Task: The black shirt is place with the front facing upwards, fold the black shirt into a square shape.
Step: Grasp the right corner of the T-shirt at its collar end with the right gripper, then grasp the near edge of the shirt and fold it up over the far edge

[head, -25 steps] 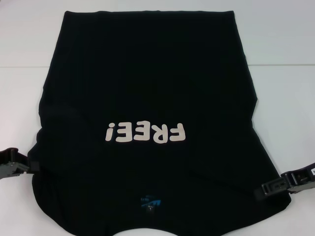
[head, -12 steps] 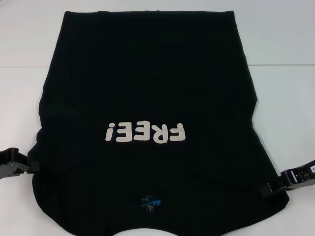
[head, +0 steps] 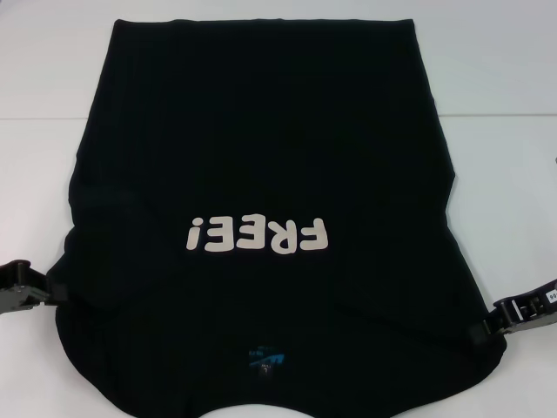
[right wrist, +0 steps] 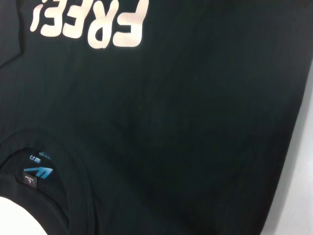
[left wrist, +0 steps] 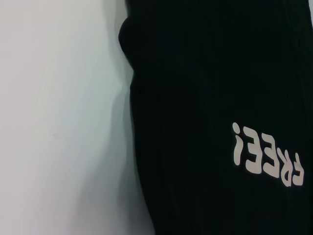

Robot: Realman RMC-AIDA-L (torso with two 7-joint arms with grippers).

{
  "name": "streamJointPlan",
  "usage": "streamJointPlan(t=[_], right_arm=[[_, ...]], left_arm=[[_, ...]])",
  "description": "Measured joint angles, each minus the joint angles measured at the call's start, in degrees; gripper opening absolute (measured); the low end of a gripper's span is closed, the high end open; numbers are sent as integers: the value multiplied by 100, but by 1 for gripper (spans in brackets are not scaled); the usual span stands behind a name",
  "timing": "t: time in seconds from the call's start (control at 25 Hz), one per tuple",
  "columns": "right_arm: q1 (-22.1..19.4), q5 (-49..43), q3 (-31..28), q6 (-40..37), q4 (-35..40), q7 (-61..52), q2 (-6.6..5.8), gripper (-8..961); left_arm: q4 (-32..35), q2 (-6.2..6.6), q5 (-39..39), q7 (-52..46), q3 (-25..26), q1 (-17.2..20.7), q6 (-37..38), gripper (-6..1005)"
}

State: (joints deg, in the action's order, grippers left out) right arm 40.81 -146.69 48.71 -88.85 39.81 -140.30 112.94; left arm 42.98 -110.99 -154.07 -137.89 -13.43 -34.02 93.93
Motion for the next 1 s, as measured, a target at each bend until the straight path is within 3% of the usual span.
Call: streamJointPlan(t=[0.12, 0.48, 1.0], right_arm=[[7, 0, 2, -5, 5, -1, 0, 42], [45, 1, -6, -323, 20, 169, -35, 21], [-216, -294, 9, -1900, 43, 1266, -132, 22]], left_arm=[[0, 0, 0, 36, -8, -7, 8, 3], [-35, 9, -38, 179, -19, -16, 283, 3], [-25, 11, -762, 553, -292, 6, 2031, 11]])
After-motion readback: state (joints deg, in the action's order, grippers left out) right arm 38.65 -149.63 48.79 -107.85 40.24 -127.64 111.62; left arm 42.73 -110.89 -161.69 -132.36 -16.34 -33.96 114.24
